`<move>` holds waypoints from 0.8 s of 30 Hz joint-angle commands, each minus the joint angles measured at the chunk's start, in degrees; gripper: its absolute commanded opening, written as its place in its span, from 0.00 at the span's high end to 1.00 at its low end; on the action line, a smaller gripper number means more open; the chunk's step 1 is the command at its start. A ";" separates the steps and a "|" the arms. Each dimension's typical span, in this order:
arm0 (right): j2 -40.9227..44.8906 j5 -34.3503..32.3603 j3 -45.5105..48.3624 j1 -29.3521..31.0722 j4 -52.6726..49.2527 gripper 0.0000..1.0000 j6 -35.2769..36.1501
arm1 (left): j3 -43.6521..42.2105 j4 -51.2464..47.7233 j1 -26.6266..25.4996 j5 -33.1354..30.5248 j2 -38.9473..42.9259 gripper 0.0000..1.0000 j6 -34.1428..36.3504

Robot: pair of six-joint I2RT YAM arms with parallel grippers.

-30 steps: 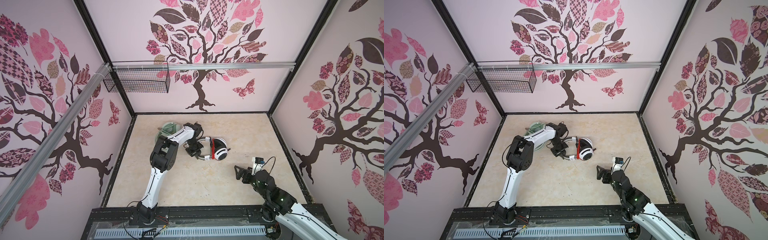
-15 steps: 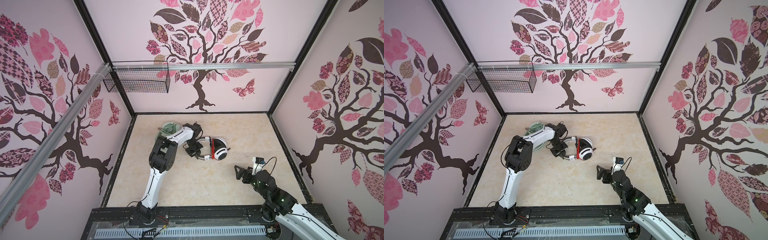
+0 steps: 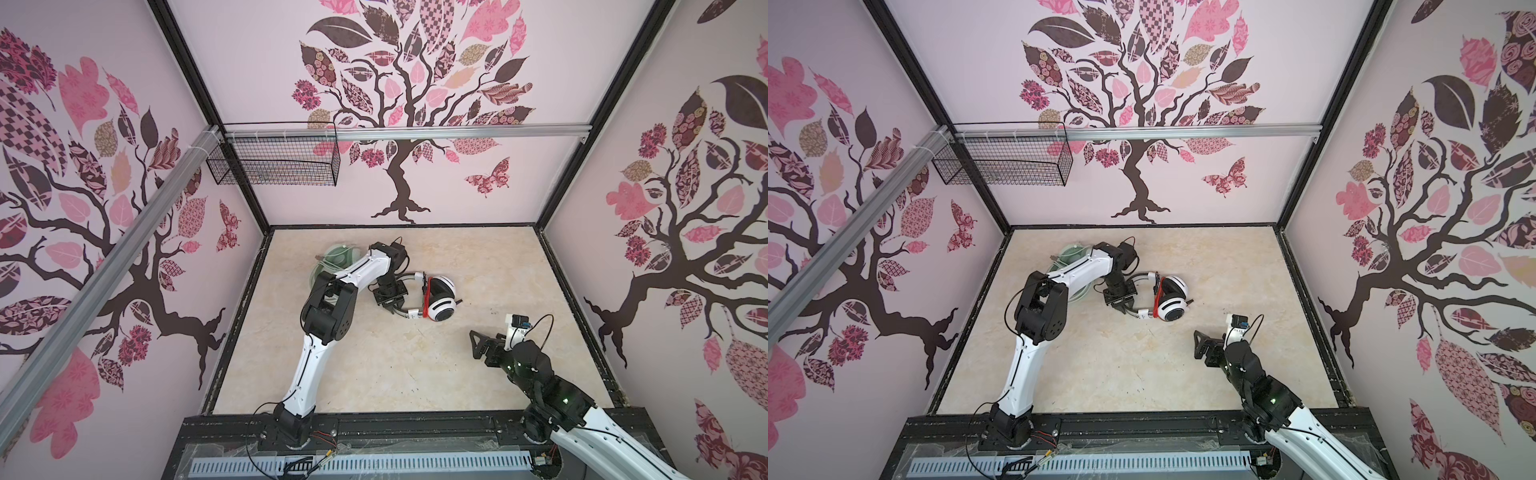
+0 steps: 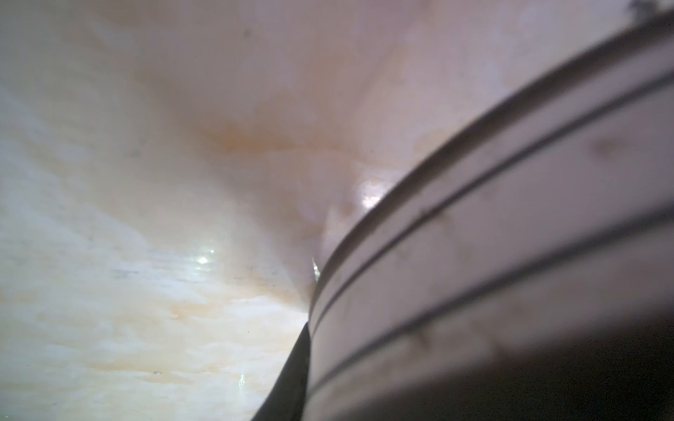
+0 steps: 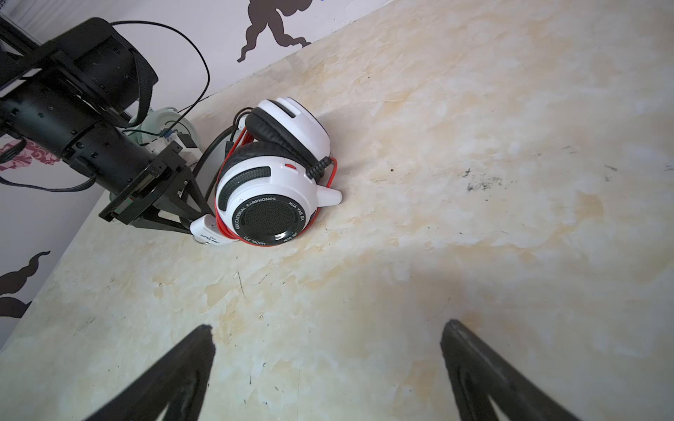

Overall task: Wrap the headphones
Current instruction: 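Open the left gripper and lift it away from the headset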

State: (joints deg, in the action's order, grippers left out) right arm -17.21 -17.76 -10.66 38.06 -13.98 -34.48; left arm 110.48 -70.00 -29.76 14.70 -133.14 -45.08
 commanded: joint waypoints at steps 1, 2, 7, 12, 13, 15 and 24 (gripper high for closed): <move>0.89 -1.36 -0.89 -0.18 -0.94 0.00 0.01 | 1.15 -0.59 0.16 -0.60 0.69 0.70 4.62; 1.01 -1.48 -1.01 -0.18 -1.00 0.00 -0.06 | 1.15 -0.71 0.18 -0.27 0.73 0.70 4.84; 1.01 -2.73 -1.76 -0.23 -0.63 0.00 0.23 | -3.26 2.98 0.06 2.66 3.17 0.59 6.98; -4.33 -6.28 -5.99 -0.20 1.06 0.00 1.44 | -2.10 1.20 -0.52 -0.76 5.43 0.03 8.67; -7.32 -7.28 -7.49 -0.26 1.22 0.00 2.71 | -1.04 0.06 -0.56 -2.83 6.41 0.03 9.23; -13.93 -8.16 -11.03 -0.41 2.43 0.00 4.98 | -0.98 -0.58 -0.55 -5.79 9.33 0.03 9.30; -28.39 10.20 -14.56 -24.02 10.51 0.00 4.28 | -18.75 16.63 0.35 -13.22 36.92 0.03 9.09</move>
State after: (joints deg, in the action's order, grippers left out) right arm -44.71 -15.07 -25.21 22.48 -6.50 -29.95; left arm 97.78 -61.17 -29.85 5.02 -103.83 -36.82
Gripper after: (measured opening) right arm 0.997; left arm 0.967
